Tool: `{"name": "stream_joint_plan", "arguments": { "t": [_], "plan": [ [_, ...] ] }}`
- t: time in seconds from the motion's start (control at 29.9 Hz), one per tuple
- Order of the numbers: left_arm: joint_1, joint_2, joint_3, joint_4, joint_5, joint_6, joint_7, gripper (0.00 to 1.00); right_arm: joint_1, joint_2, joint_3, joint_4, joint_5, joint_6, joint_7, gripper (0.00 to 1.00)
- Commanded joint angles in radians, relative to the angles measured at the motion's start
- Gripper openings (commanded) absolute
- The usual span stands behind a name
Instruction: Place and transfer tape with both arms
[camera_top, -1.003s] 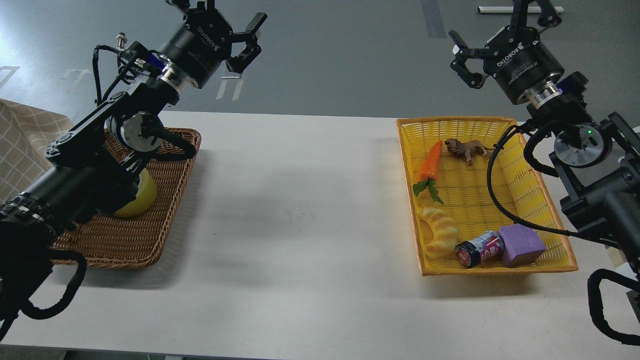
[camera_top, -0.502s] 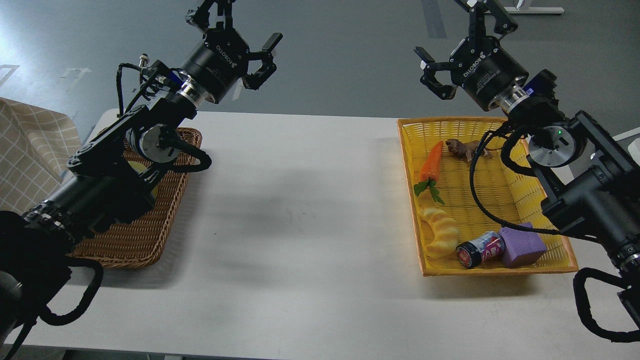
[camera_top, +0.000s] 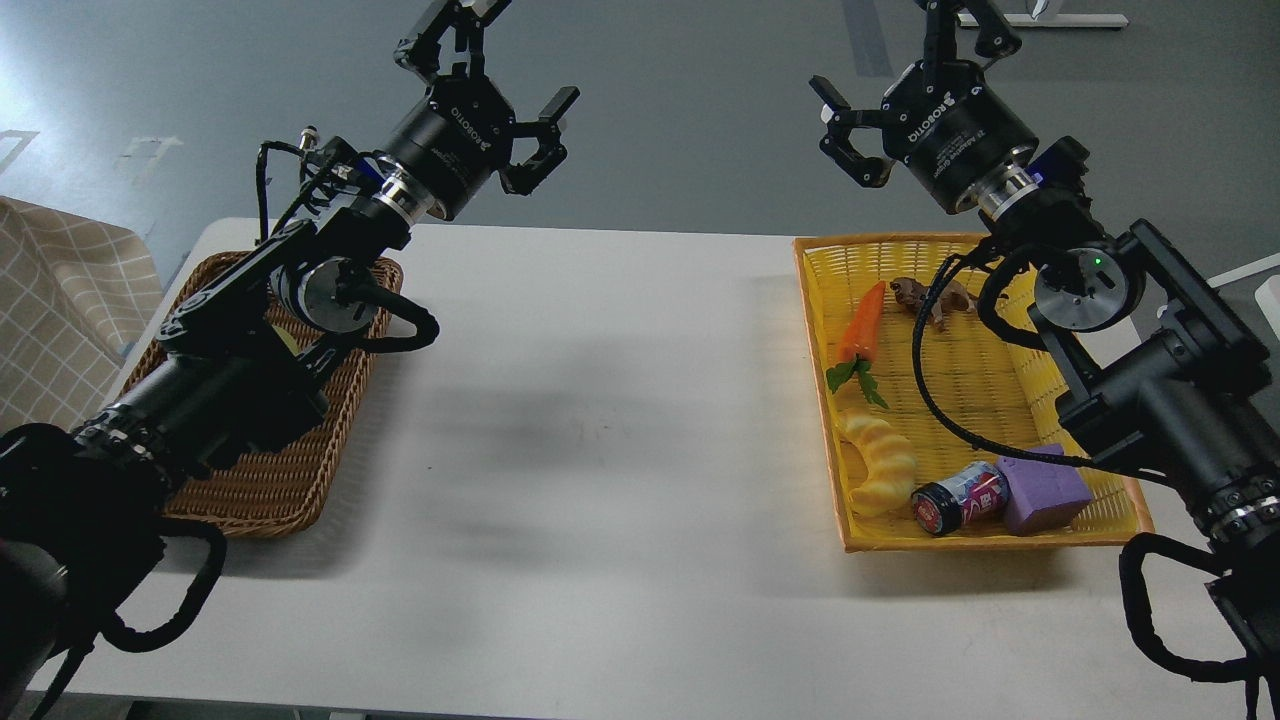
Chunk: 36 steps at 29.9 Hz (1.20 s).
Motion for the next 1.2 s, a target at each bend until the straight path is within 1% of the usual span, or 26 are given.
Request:
{"name": "stream_joint_plan", "arguments": {
  "t": [0.0, 0.23, 0.37, 0.64, 0.74, 0.9, 1.04, 1.17],
  "plan": [
    [-0.001, 0.001, 0.0, 0.0, 0.002, 0.0, 0.0, 0.98, -0.006, 0.002, 0.0, 0.013, 0.0, 0.0, 0.003, 1.0],
    [0.001, 0.001, 0.0, 0.0, 0.0, 0.0, -0.006, 0.98, -0.014, 0.003, 0.012, 0.013, 0.005, 0.0, 0.006, 1.0],
    [-0.001, 0.001, 0.002, 0.0, 0.002, 0.0, -0.001, 0.98, -0.022, 0.003, 0.021, 0.014, 0.005, 0.0, 0.008, 1.0],
    [-0.004, 0.004, 0.0, 0.0, 0.002, 0.0, -0.003, 0.98, -0.055, 0.003, 0.112, 0.027, 0.006, 0.0, 0.009, 1.0],
    [-0.011, 0.004, 0.002, 0.0, 0.008, 0.0, -0.001, 0.98, -0.058, 0.003, 0.112, 0.042, 0.005, 0.0, 0.008, 1.0],
    [-0.014, 0.002, -0.001, 0.0, 0.0, 0.0, -0.015, 0.98, -0.06, 0.003, 0.112, 0.059, 0.005, 0.0, 0.009, 1.0],
    [-0.013, -0.002, -0.009, -0.001, 0.0, 0.0, -0.014, 0.98, -0.058, 0.003, 0.118, 0.066, 0.005, 0.0, 0.009, 1.0],
    [-0.013, -0.01, -0.041, -0.011, -0.003, 0.0, -0.017, 0.98, -0.058, 0.003, 0.118, 0.074, 0.005, 0.0, 0.009, 1.0]
  ]
}}
